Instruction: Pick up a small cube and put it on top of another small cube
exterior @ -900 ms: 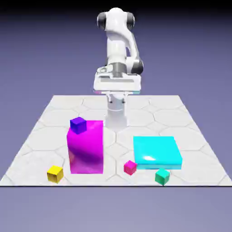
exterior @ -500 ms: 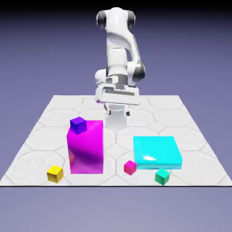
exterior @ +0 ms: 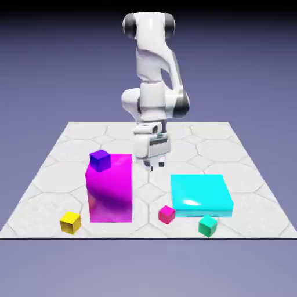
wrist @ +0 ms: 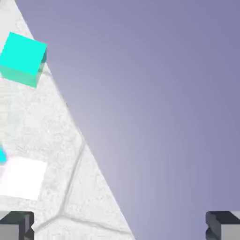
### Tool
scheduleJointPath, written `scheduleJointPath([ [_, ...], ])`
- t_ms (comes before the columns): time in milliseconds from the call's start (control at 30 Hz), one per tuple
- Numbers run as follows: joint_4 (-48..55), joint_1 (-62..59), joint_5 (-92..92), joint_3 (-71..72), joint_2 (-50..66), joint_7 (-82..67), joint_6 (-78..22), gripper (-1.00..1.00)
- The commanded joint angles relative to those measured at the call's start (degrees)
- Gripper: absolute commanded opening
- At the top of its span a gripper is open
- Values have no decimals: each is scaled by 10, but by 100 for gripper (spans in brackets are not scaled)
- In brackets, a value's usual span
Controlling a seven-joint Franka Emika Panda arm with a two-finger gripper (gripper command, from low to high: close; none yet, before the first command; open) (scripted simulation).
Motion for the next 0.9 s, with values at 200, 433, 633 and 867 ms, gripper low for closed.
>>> scheduleJointPath([
  [200,28,4,17,3,59,-174,-36,0],
  [433,55,7,33,6,118,-349,-71,0],
  [633,79,11,48,9,168,-498,-102,0],
  [867,107,14,64,12,227,-673,-138,0],
])
